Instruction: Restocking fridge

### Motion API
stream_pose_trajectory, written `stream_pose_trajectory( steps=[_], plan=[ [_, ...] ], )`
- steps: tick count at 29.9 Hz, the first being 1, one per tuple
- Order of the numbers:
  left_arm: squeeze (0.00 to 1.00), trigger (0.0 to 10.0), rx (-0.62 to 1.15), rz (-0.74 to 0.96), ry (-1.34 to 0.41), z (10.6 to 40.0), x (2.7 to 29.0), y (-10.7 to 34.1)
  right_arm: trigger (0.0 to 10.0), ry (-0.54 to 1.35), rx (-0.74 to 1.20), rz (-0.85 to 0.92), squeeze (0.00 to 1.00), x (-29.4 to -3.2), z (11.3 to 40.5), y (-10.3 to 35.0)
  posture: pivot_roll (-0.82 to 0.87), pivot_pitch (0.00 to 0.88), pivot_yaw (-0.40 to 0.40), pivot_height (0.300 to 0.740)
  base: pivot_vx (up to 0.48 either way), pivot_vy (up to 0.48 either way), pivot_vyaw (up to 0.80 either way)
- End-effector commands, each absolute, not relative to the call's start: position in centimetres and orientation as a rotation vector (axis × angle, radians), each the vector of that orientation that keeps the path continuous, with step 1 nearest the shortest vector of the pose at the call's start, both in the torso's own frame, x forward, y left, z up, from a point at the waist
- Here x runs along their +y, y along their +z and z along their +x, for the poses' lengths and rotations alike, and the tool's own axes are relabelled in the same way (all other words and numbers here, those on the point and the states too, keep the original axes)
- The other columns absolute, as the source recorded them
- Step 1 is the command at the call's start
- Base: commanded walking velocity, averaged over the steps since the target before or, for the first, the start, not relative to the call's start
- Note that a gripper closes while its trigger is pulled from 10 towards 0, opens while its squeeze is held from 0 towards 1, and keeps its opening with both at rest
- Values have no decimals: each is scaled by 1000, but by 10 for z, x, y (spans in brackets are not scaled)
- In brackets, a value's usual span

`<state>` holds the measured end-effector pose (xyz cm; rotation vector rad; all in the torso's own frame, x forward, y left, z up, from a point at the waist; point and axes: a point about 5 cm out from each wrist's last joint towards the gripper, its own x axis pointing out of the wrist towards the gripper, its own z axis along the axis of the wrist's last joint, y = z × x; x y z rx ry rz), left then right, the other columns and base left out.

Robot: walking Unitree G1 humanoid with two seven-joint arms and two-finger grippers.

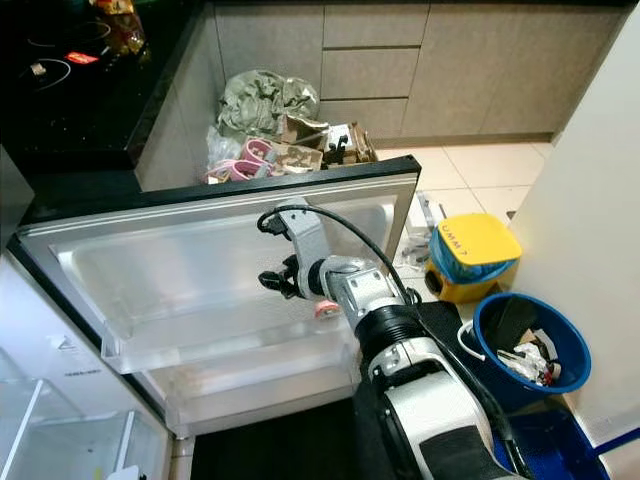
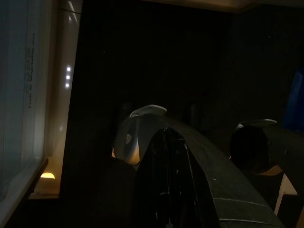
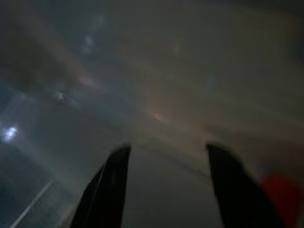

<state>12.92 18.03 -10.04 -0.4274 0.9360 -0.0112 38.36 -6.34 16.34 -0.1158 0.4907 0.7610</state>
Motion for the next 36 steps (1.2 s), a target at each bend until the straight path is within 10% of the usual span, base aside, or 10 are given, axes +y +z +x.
stream_pose_trajectory(
  steps=[1,36],
  plan=[
    [0,10000,972,-438,-12,118,176,-105,10000,746,570,-90,0,-67,381,151,-40,146,-21,740,0,0,0],
    [0,10000,972,-444,-14,116,174,-105,10000,561,573,-358,0,-90,397,163,-46,149,-27,740,0,0,0]
  ],
)
